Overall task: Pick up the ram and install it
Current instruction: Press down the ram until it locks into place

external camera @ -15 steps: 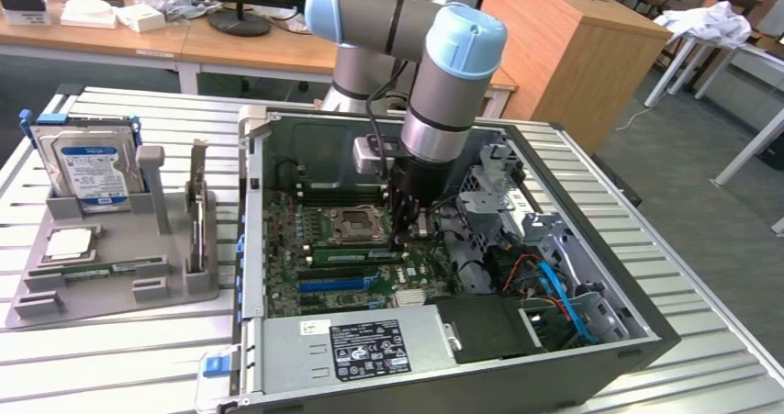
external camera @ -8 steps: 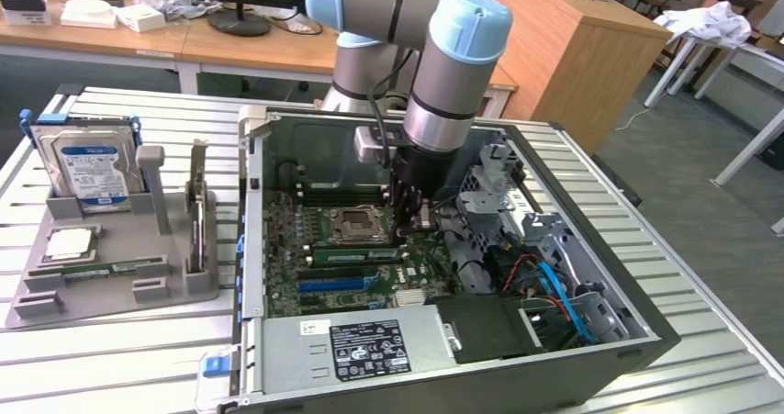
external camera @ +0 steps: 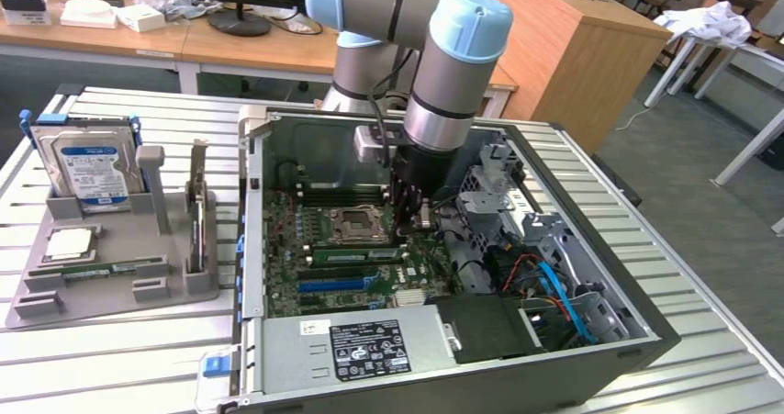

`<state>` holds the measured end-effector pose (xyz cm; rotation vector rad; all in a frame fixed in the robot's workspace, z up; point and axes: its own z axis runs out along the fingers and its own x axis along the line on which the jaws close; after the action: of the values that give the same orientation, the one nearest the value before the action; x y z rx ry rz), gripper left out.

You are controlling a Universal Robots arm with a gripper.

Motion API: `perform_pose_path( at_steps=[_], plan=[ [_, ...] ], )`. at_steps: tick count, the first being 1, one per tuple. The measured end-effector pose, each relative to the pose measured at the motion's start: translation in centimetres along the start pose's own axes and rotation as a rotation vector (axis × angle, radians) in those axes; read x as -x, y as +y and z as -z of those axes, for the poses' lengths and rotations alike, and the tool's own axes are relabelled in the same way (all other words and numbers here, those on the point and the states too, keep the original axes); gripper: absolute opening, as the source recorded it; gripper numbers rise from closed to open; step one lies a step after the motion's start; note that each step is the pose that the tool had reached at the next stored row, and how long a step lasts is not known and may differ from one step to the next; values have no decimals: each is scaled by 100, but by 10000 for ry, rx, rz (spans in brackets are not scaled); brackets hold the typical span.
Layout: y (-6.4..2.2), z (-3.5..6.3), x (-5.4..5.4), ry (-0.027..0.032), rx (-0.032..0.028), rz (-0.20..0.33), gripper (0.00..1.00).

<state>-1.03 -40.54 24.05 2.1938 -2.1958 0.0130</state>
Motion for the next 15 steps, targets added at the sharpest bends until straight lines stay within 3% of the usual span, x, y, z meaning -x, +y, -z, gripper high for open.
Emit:
perform_pose_path(
  at_steps=[2,12,15],
  plan=[
    [34,0,0,0,0,-1,10],
    [442,-9,0,0,-6,0,10],
    [518,-9,0,0,-6,-1,10]
  ],
)
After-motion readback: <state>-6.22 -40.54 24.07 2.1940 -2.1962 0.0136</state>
